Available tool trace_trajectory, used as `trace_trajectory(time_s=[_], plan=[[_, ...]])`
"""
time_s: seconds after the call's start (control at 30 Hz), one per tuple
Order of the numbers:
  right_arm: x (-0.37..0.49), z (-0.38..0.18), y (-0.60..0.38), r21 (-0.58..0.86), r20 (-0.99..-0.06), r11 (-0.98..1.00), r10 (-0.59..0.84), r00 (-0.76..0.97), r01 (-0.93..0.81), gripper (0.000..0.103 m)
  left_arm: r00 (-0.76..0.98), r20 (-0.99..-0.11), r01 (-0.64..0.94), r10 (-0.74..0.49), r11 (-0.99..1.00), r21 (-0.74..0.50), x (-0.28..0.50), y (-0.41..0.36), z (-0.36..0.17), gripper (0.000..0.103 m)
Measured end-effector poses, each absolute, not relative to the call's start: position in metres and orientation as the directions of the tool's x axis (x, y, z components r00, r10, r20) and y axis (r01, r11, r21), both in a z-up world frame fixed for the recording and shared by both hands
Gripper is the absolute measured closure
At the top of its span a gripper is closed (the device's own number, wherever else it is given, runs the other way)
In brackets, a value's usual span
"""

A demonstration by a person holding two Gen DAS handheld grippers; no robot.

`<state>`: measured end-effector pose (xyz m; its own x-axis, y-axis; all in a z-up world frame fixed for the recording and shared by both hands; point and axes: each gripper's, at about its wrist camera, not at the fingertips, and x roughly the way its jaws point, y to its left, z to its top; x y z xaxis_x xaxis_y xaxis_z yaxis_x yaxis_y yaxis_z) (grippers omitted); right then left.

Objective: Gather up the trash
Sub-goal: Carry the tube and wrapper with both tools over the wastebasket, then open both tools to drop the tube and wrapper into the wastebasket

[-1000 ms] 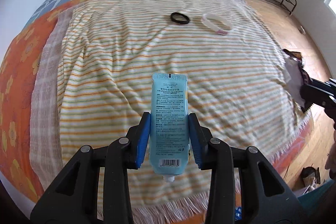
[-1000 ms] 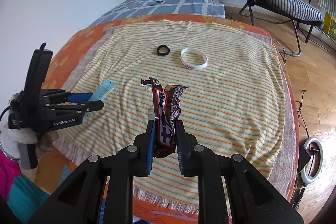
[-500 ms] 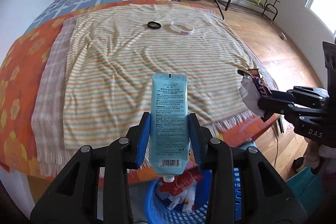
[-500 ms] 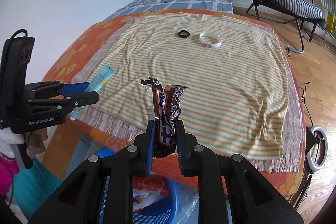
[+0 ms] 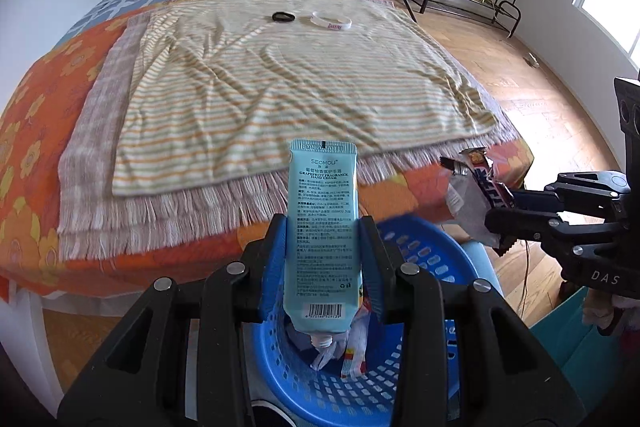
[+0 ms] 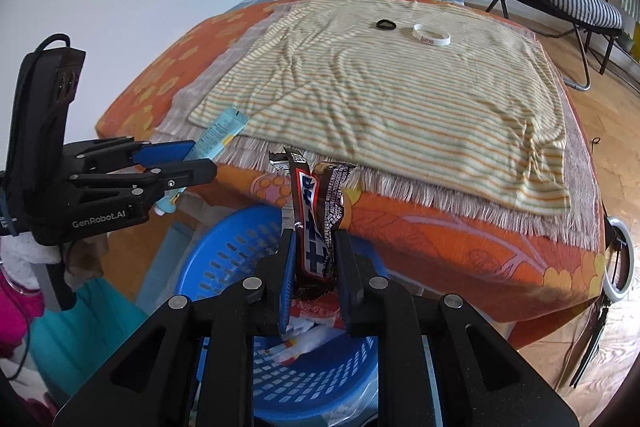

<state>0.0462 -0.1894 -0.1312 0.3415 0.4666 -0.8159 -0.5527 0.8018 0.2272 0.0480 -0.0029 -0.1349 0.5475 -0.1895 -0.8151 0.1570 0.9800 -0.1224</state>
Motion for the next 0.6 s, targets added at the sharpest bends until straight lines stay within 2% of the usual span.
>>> trace_trajectory(time_s=[0.6], plan=[[0.01,-0.169,-0.193,0.238,-0.859,0.797,0.44,0.262,-0.556,0.085,0.494,-0.843,0.194,-0.212,0.972,-0.131,0.007,-0.022,-0.169,0.067]])
